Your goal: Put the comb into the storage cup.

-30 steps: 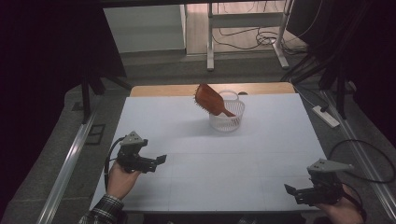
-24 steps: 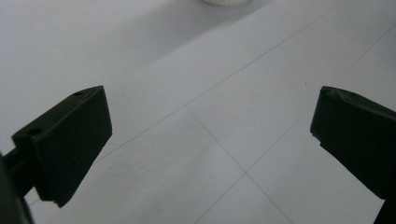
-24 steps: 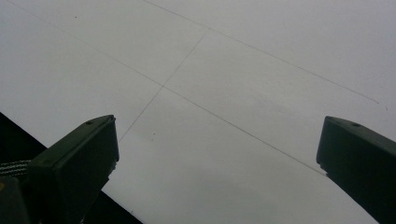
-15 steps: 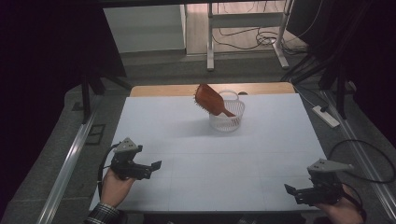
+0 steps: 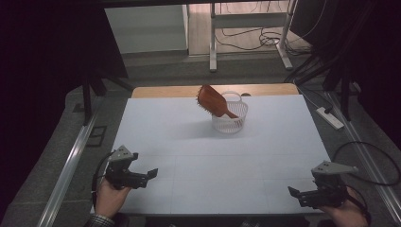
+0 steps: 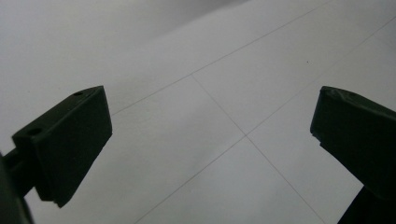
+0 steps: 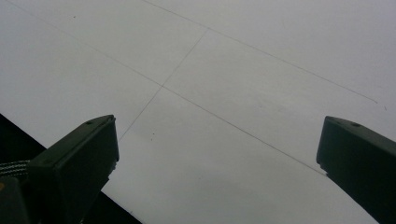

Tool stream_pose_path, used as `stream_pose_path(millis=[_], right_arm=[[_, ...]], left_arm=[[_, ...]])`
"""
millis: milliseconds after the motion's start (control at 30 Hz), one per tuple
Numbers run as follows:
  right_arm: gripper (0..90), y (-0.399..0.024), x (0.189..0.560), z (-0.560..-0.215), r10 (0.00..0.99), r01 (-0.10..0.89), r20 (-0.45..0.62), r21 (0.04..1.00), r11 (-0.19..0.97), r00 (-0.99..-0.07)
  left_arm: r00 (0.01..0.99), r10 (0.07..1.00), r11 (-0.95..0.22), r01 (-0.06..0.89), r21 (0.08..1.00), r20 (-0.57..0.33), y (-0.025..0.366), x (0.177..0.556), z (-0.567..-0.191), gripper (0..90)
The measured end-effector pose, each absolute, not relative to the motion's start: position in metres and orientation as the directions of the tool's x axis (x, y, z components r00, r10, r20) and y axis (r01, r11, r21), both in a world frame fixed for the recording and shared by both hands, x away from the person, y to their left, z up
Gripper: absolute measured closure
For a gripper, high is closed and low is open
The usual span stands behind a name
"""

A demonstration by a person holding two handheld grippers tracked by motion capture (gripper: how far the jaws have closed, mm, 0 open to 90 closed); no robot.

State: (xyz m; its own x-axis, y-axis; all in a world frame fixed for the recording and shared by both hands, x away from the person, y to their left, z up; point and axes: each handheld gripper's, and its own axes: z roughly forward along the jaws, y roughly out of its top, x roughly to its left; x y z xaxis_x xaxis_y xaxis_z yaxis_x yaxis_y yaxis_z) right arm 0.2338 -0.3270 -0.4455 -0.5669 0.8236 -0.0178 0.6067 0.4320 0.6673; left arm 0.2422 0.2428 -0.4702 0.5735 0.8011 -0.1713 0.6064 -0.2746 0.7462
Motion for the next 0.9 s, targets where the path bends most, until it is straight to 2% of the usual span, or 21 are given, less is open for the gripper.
stream_pose_path(millis=[900], right_arm=[[0.0,-0.327,0.234,-0.445,0.828,0.61,-0.018,0.668,0.426,-0.56]], left_arm=[[0.565,0.809,-0.297,0.632,0.716,-0.163,0.248,0.22,-0.475,0.0]])
